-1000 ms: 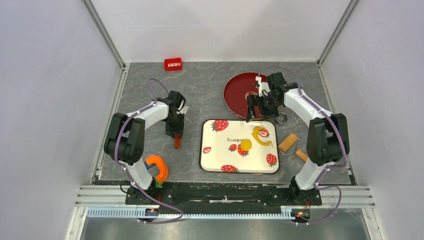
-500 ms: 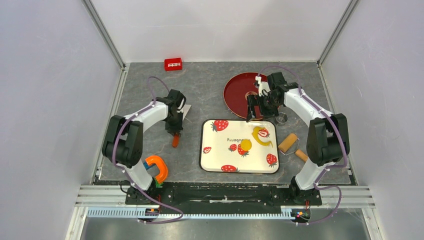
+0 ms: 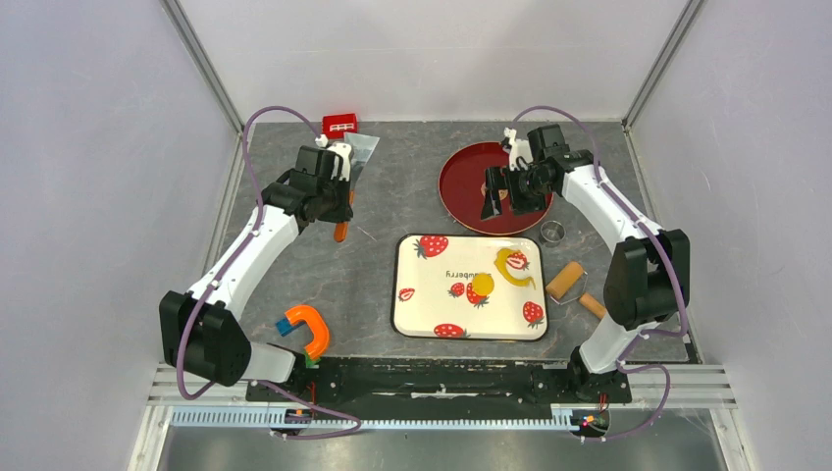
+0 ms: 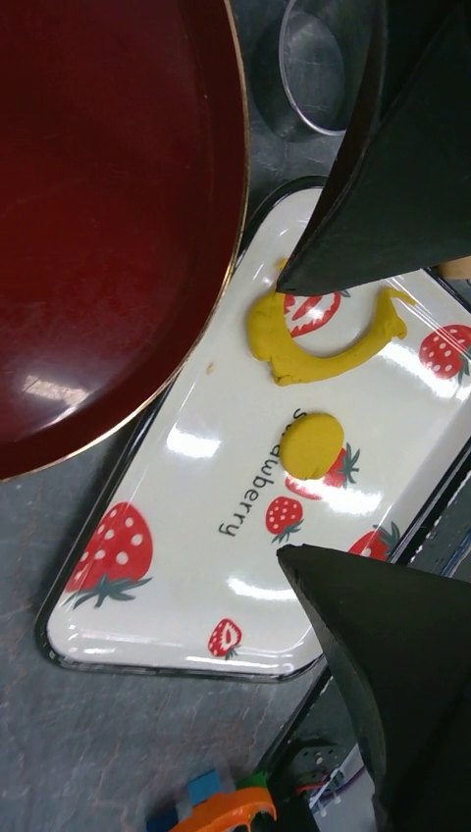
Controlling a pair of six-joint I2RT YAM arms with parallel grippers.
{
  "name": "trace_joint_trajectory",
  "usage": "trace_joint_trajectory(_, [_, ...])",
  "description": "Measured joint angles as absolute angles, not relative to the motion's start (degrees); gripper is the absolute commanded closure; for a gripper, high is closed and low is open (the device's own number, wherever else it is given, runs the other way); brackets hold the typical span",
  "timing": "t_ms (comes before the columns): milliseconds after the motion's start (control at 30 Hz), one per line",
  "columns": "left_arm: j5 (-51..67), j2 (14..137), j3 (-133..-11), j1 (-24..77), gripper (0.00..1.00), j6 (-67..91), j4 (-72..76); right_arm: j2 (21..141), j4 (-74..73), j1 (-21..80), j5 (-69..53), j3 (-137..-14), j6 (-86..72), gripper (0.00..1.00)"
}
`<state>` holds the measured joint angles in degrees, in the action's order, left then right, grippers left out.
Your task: Roll out the dumpling wrappers from the dough
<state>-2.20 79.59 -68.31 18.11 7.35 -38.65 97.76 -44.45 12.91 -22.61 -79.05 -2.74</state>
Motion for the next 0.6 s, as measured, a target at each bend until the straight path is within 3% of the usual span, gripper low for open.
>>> trace_joint_trajectory(433, [16.1,82.4,-70.2,18.3,0.98,-4.9,-40.7,96.9,-43.9,12.9,-28.9,-90.1,-6.7,0.02])
trace_joint_trajectory(600, [17.6,85.4,-70.2,21.4,0.98,-8.1,-43.7,96.4,-42.9,12.9,-32.0,-90.8,-8.1,0.02])
